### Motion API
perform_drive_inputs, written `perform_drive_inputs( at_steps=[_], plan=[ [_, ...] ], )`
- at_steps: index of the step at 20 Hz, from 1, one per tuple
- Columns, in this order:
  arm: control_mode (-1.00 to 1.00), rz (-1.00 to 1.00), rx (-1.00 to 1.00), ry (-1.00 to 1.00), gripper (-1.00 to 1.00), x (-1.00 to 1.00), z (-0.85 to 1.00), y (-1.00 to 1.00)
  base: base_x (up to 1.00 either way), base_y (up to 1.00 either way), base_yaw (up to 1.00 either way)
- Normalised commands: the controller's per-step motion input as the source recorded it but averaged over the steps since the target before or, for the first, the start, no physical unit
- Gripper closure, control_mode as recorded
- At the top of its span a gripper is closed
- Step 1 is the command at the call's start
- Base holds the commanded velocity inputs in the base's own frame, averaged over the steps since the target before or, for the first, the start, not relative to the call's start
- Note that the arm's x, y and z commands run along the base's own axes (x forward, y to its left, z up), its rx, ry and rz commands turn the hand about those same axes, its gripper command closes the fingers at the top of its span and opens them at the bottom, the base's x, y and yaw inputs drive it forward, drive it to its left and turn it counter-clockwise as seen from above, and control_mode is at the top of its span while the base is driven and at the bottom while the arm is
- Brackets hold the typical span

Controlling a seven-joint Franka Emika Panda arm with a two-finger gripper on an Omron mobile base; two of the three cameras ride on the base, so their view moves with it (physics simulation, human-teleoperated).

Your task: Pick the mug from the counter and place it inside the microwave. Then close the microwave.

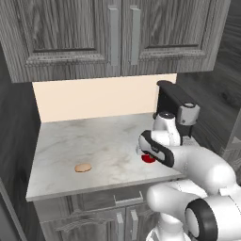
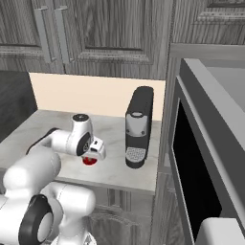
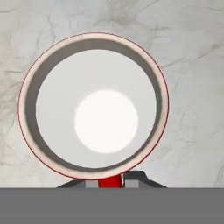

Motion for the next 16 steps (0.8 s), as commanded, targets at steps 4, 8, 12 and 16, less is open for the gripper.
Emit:
perform_drive_inputs(
  at_steps=[4, 8, 12, 16],
  plan=[
    [-1.00, 0.00, 0.00, 0.00, 1.00, -0.32, 0.52, 0.00, 0.00, 0.00, 0.00],
    [-1.00, 0.03, 0.00, -0.01, 1.00, -0.31, 0.54, 0.00, 0.00, 0.00, 0.00],
    [-1.00, 0.08, 0.00, -0.03, 1.00, -0.45, 0.54, 0.00, 0.00, 0.00, 0.00],
    [-1.00, 0.08, 0.00, -0.02, 1.00, -0.47, 0.50, 0.00, 0.00, 0.00, 0.00]
  ],
)
